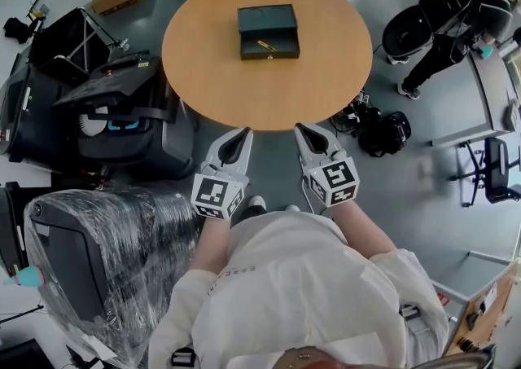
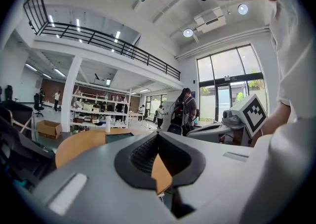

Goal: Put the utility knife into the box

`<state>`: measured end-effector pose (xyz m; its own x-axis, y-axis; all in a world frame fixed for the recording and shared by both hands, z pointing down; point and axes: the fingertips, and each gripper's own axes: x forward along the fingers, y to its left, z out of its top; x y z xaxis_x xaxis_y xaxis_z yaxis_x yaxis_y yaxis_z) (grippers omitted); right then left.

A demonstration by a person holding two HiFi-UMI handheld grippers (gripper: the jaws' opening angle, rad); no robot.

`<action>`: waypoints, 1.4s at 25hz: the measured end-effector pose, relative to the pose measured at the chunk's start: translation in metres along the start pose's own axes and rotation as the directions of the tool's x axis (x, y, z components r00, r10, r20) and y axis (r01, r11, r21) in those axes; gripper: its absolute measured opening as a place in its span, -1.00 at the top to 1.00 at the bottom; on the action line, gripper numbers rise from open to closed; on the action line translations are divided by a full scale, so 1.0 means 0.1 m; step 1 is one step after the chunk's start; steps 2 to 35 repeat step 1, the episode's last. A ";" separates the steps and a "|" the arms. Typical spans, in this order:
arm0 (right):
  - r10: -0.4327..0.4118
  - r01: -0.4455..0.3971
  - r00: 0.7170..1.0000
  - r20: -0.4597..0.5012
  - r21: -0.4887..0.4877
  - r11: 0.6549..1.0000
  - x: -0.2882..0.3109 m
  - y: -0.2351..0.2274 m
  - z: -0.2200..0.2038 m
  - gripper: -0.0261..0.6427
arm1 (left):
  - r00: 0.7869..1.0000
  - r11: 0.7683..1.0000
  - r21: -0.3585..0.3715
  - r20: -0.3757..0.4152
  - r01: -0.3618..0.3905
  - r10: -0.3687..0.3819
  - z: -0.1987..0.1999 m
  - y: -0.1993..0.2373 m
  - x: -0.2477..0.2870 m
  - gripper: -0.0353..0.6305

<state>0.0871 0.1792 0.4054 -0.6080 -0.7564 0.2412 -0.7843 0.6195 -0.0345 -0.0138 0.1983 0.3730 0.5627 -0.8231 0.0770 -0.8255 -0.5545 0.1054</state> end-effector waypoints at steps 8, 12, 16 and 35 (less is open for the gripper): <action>0.000 0.000 1.000 -0.001 0.001 1.000 0.01 0.00 -0.01 0.94 | 1.000 1.000 -0.001 -0.001 -0.001 0.001 -0.01 0.01 0.00 0.85; 0.000 0.000 1.000 -0.001 0.001 1.000 0.01 0.00 -0.01 0.94 | 1.000 1.000 -0.001 -0.001 -0.001 0.001 -0.01 0.01 0.00 0.85; 0.000 0.000 1.000 -0.001 0.001 1.000 0.01 0.00 -0.01 0.94 | 1.000 1.000 -0.001 -0.001 -0.001 0.001 -0.01 0.01 0.00 0.85; 0.000 0.000 1.000 -0.001 0.001 1.000 0.01 0.00 -0.01 0.94 | 1.000 1.000 -0.001 -0.001 -0.001 0.001 -0.01 0.01 0.00 0.85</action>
